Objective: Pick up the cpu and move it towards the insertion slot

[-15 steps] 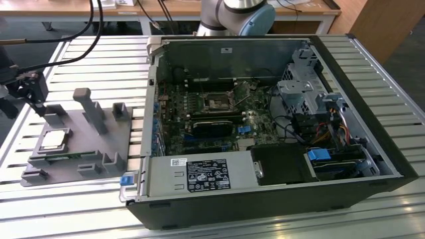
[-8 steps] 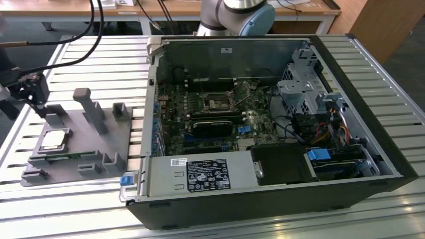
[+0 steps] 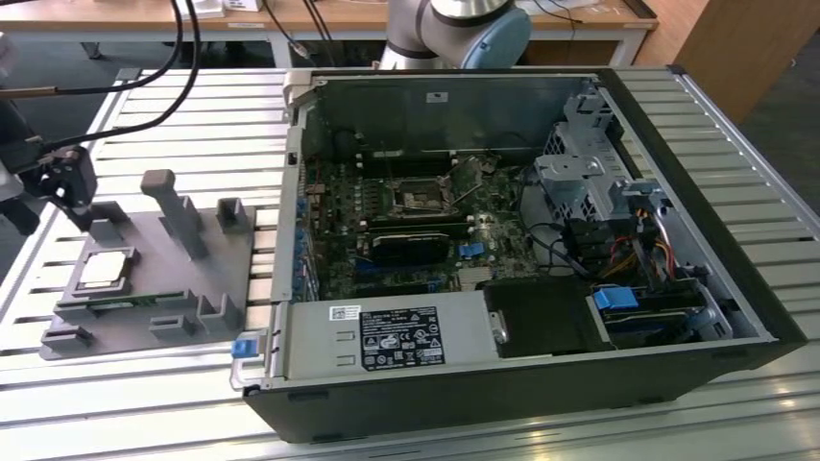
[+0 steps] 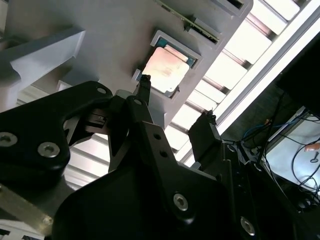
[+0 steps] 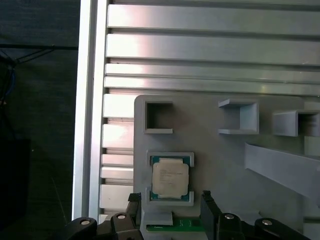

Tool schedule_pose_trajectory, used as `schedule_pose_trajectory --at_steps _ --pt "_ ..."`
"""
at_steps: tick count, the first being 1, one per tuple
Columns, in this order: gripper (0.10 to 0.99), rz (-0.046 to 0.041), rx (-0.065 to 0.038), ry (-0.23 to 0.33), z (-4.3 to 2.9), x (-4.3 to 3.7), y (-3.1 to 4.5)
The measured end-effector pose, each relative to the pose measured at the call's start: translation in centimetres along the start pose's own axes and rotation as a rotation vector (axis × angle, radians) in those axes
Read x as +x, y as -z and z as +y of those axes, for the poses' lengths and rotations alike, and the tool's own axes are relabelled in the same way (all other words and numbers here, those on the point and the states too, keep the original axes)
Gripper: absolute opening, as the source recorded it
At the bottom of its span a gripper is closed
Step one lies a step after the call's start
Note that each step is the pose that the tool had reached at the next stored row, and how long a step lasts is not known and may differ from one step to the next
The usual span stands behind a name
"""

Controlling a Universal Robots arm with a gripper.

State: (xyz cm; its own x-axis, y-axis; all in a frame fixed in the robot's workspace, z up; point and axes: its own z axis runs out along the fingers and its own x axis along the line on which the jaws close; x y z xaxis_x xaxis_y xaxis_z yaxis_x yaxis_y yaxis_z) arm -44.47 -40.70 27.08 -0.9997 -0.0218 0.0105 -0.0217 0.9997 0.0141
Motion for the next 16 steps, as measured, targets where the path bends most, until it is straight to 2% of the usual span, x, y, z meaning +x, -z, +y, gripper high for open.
schedule_pose_trajectory --at_steps 7,13,16 --pt "0.588 0.0000 0.000 0.000 -0.01 0.18 -0.63" --pt "0.588 -0.0002 -0.009 0.000 -0.06 0.35 -1.11" --pt "0.588 -0.0003 -0.009 0.000 -0.08 0.41 -1.33"
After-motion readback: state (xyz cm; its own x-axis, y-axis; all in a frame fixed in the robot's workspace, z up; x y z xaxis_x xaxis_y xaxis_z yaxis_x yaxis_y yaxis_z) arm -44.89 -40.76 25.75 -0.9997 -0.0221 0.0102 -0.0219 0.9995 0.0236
